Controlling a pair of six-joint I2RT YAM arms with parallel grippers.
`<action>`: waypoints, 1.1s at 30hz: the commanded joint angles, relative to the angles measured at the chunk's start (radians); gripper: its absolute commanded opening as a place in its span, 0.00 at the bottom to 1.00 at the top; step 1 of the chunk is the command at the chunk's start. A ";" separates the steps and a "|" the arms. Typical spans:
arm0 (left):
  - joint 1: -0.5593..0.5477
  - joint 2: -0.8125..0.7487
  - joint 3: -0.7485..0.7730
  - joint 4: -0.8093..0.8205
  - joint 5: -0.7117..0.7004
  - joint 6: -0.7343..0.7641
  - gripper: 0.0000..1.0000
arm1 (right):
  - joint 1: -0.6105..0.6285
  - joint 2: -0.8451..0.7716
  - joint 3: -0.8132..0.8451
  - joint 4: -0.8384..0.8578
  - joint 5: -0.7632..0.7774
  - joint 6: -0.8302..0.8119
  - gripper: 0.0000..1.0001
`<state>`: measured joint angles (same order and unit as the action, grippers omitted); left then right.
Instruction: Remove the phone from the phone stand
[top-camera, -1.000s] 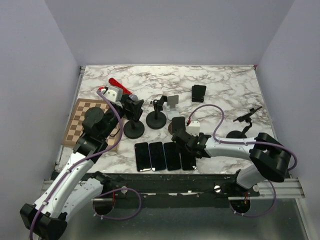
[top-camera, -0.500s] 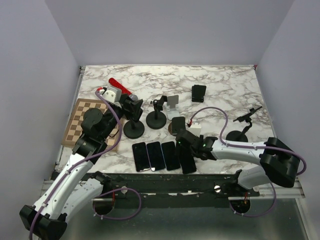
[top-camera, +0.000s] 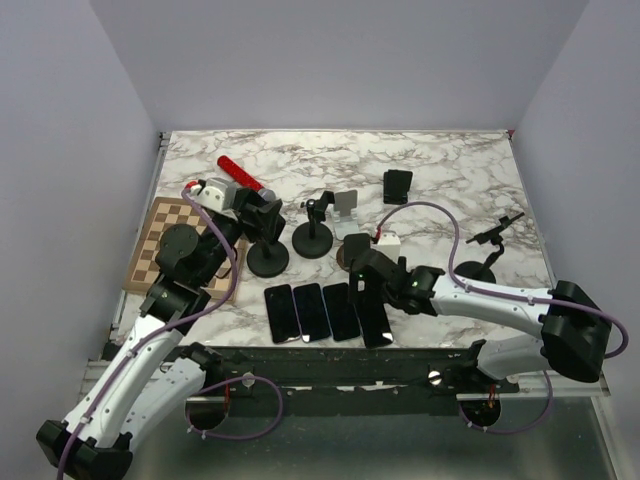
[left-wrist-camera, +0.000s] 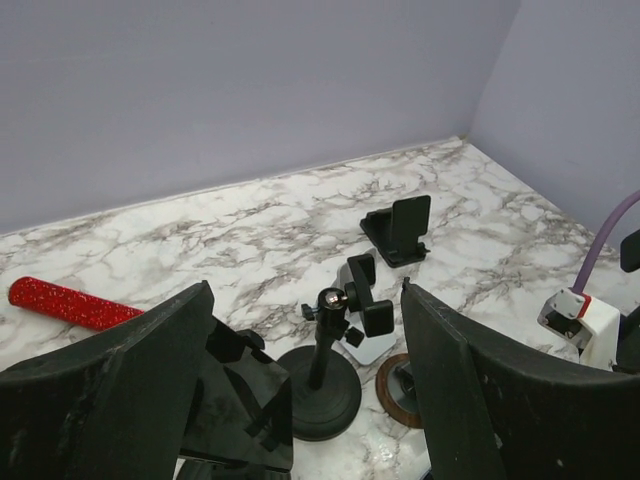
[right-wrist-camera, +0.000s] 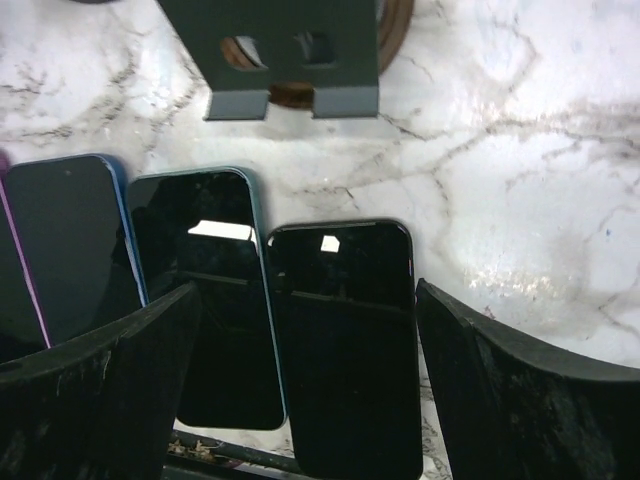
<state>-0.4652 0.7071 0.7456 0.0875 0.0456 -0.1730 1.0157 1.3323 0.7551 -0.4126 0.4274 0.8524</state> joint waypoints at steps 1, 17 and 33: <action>-0.002 -0.043 0.000 -0.045 -0.073 -0.024 0.84 | 0.006 -0.010 0.079 0.028 0.008 -0.170 0.95; -0.002 -0.333 0.104 -0.631 -0.238 -0.110 0.92 | 0.002 0.156 0.527 0.147 -0.268 -0.547 0.95; -0.002 -0.535 -0.108 -0.673 -0.277 -0.284 0.93 | 0.003 0.580 1.185 -0.043 -0.519 -0.842 0.96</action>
<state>-0.4652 0.1944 0.6617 -0.5747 -0.2165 -0.4137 1.0145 1.8332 1.8286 -0.3607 -0.0578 0.1017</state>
